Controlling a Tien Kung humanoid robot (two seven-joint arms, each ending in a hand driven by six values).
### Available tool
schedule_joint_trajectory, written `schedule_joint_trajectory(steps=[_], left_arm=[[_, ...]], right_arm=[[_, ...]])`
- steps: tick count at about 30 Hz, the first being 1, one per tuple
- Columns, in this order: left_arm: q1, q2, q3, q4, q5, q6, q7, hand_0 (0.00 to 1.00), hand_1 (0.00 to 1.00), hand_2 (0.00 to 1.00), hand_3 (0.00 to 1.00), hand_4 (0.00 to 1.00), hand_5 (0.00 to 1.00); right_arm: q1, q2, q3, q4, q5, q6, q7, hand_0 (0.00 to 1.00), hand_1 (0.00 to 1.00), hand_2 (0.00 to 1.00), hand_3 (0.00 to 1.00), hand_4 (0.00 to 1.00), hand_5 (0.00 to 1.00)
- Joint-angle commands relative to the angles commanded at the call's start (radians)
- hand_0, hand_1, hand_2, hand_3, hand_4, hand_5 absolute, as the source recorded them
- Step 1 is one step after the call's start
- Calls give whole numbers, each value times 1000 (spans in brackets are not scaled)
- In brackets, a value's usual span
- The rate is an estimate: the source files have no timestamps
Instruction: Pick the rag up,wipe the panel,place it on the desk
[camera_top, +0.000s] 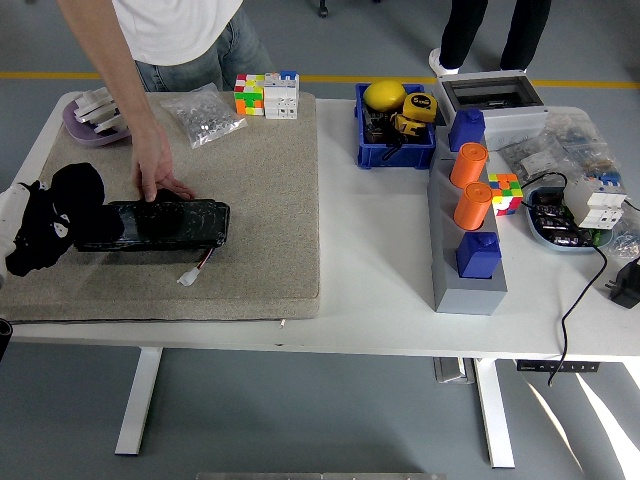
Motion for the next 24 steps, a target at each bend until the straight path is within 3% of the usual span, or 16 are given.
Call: schedule_joint_trajectory(steps=[10, 24], left_arm=[[8, -16, 61, -41, -2, 5, 9, 294, 223, 528, 350, 2, 2], [-1, -53, 200, -126, -19, 12, 16, 296, 221, 529, 352, 2, 2]], right_arm=[[-3, -4, 6, 0, -3, 0, -1, 796, 664, 691, 631, 998, 530], [0, -4, 5, 0, 0, 3, 2, 796, 664, 691, 632, 998, 530]])
